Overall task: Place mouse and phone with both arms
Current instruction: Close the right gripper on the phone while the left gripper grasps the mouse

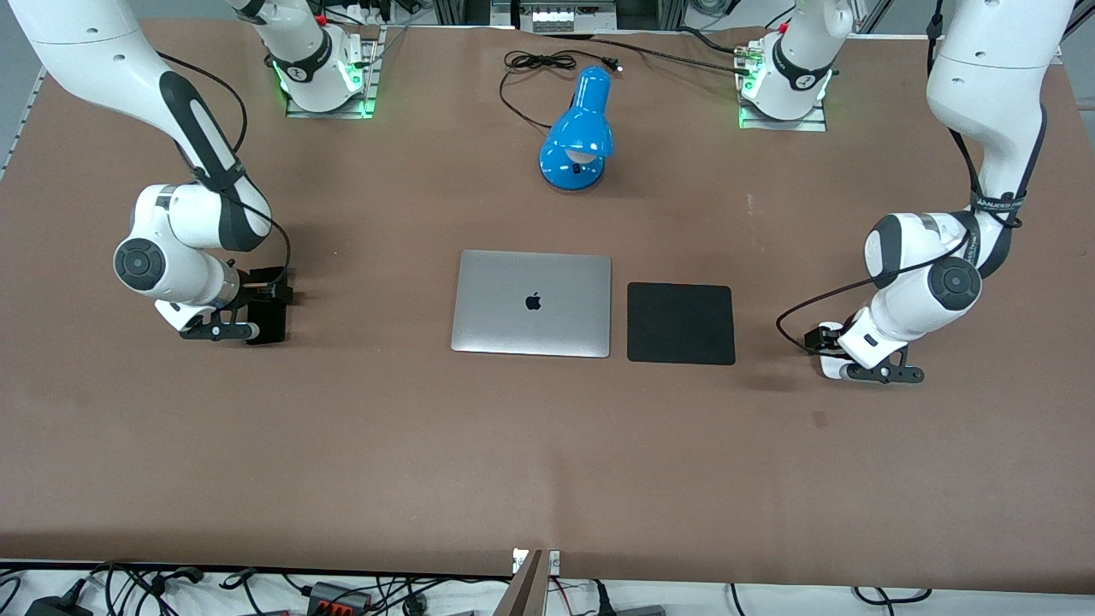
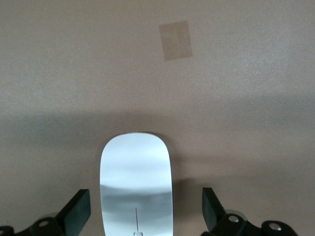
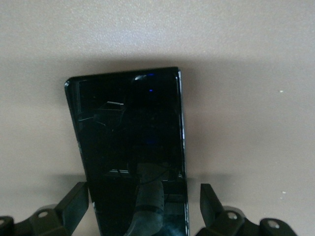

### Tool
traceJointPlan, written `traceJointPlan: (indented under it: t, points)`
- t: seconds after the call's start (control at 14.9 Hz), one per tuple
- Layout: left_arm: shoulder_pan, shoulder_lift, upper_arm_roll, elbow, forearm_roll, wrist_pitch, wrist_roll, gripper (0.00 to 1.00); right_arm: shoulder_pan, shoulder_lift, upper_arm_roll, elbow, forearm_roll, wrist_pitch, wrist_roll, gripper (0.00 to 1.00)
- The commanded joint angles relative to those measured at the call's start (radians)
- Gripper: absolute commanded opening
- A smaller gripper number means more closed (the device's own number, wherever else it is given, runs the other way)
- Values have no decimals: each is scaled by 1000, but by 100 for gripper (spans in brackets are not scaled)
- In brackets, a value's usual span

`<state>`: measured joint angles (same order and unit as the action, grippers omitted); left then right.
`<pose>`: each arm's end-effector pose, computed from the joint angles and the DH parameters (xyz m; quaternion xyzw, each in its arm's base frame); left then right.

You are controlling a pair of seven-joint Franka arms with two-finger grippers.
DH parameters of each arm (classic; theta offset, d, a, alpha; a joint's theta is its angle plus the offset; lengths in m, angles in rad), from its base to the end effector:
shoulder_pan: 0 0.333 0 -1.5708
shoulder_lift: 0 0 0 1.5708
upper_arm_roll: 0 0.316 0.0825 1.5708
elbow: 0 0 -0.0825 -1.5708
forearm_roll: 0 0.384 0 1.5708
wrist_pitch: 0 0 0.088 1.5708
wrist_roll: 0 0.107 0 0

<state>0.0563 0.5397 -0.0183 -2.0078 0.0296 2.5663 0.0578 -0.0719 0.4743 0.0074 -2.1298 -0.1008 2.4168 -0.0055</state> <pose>0.6060 0.0228 0.1844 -0.9997 0.0209 -0.0093 0.0039 0.5506 -0.0360 0.1673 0.9952 0.0111 -0.0943 0.0247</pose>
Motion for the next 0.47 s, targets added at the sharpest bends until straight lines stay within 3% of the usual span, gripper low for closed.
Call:
traceJointPlan:
  t: [0.0,0.27,0.4]
  points:
    - [7,5,-3,-12,-7,23,25,93,-11,6,6,4,-22,4,-8,100]
    - [25,14,-5,-11,-7,25,25,89,-9,7,6,4,-22,-11,-14,100]
    - [23,13,-5,-9,-7,26,25,73,-9,7,6,4,-22,-21,-34,100]
